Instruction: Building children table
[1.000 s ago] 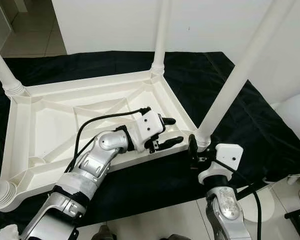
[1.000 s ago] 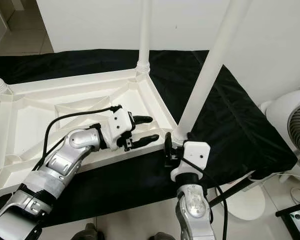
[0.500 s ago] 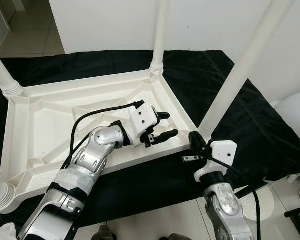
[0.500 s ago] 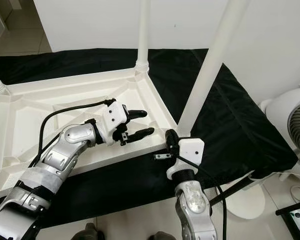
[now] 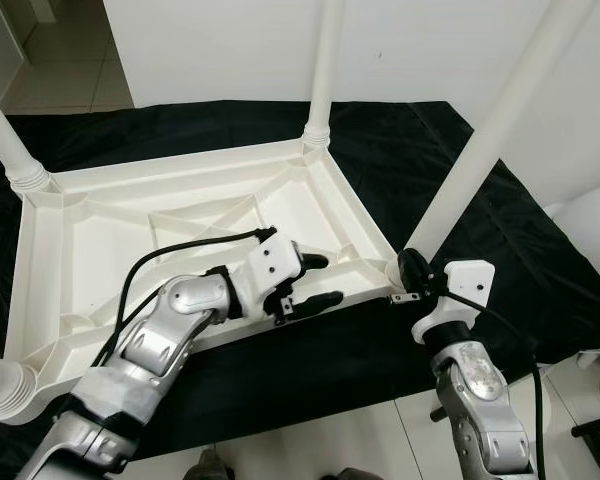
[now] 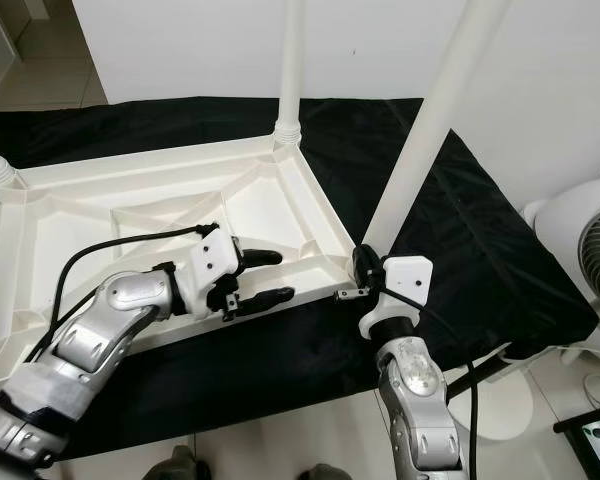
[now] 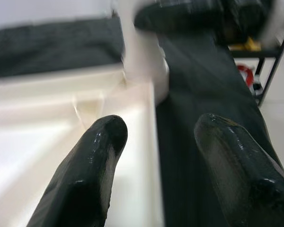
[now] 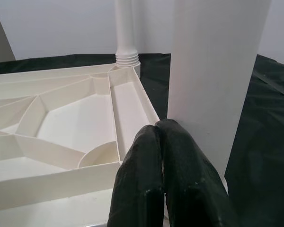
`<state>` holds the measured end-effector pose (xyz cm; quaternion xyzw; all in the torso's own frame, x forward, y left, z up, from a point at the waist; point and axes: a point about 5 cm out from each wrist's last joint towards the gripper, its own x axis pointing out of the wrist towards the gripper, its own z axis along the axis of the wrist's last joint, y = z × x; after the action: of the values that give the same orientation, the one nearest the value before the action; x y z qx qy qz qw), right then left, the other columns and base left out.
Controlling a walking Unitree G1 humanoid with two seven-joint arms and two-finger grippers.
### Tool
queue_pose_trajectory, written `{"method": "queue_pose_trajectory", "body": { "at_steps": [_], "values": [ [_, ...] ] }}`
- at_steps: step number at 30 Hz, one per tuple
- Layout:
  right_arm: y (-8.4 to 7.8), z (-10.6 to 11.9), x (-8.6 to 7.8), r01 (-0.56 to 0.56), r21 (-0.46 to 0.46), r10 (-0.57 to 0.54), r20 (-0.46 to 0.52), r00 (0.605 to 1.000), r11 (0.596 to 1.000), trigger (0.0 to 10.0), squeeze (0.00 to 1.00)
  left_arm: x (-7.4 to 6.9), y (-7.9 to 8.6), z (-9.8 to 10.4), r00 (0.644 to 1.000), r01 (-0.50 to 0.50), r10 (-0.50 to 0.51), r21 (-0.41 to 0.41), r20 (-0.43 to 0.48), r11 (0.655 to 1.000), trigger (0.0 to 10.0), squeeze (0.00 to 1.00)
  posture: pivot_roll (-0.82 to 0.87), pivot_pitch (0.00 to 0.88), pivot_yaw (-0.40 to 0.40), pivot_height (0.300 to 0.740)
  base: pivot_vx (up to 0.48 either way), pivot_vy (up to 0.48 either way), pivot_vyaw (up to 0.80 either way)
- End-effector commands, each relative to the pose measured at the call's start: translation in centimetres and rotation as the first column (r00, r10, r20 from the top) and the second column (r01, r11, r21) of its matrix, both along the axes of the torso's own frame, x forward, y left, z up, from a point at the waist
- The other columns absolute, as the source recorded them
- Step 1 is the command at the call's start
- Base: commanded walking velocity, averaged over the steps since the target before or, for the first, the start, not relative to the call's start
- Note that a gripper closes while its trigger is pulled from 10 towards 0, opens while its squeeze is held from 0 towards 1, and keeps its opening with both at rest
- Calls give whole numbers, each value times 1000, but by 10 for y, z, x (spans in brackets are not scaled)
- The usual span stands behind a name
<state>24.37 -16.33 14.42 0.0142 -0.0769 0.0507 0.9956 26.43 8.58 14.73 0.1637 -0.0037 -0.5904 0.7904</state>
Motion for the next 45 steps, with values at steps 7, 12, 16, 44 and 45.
{"method": "queue_pose_trajectory", "body": {
  "at_steps": [7, 12, 16, 44, 45],
  "values": [
    [-22, 1, 3, 78, 0, -78, 1, 997, 997, 10000, 0, -23, 7, -15, 989, 129, -121, 101, -87, 986, 10000, 0, 29, 49, -39, 740, 0, 0, 0],
    [-20, 2, 3, 80, 20, -81, 8, 997, 997, 10000, 0, -19, 15, -20, 994, 59, -48, 110, -102, 992, 10000, 0, 31, 56, -43, 740, 0, 0, 0],
    [-17, 3, 3, 72, 30, -73, 14, 997, 997, 10000, 0, -15, 15, -19, 994, 13, -4, 86, -106, 996, 10000, 0, 31, 61, -39, 740, 0, 0, 0],
    [-10, 1, 3, 46, 52, -46, 5, 999, 998, 10000, 0, -3, 24, -36, 958, -239, 254, 123, -133, 963, 10000, 0, 34, 58, -61, 740, 0, 0, 0],
    [-10, 1, 3, 46, 52, -46, 5, 999, 998, 10000, 0, -3, 24, -36, 958, -239, 254, 123, -133, 963, 10000, 0, 34, 58, -61, 740, 0, 0, 0]
  ]
}}
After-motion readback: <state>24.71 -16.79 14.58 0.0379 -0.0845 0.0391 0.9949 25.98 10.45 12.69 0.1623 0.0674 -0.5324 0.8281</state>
